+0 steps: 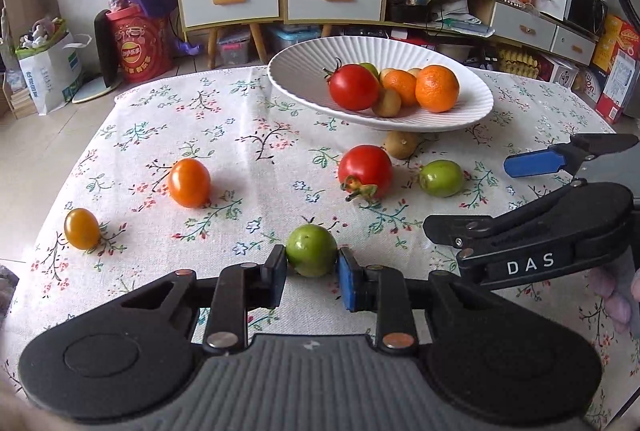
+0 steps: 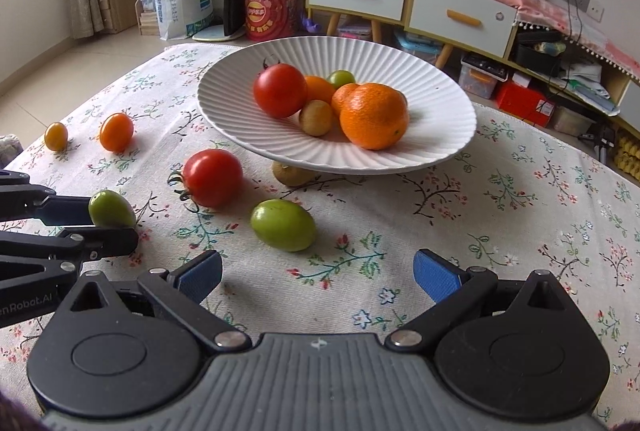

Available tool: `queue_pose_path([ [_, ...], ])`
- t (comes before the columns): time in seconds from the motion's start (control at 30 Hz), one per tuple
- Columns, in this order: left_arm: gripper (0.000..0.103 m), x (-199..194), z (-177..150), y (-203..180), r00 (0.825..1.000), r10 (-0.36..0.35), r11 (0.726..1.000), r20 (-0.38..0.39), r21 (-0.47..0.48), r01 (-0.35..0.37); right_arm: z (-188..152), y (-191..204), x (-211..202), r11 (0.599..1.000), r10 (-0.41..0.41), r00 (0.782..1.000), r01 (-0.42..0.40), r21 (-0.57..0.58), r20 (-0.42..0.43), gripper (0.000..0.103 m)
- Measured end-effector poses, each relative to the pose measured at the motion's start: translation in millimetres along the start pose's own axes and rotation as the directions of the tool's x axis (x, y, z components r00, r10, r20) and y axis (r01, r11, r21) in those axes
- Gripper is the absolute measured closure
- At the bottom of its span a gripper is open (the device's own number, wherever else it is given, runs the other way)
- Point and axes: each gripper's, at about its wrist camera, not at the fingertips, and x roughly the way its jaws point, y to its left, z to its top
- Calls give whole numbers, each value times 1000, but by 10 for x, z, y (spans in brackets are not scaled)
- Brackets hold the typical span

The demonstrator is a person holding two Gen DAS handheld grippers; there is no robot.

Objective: Organize fruits
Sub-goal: 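Grasp a green tomato with the left tool while the right tool grasps another green tomato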

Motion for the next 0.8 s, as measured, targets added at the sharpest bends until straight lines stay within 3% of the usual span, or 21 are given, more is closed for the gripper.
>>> queue_pose_path([
  [0.23, 76, -29, -19, 91, 1000, 4, 1000, -1, -9, -4, 48, 58, 31, 1000, -14, 1000, 14, -1, 18, 4],
  [0.33, 76, -33, -31, 119, 1000, 4, 1000, -1, -6, -4, 66, 59, 36, 1000, -23, 999, 23, 3, 29, 13],
  [0.5, 76, -35, -46, 140, 1000, 4, 1000, -1, -1, -4, 99, 56, 25, 1000, -5, 999, 5, 4, 38, 44],
  [0.67, 76, -38, -53, 149, 1000, 5, 1000, -1, -2, -5, 97, 79, 4, 1000, 13, 999, -13, -19, 42, 68],
  [0.8, 76, -41, -50, 142, 1000, 4, 1000, 0, 5, -4, 93, 79, -14, 999, 29, 999, -28, -20, 38, 71],
])
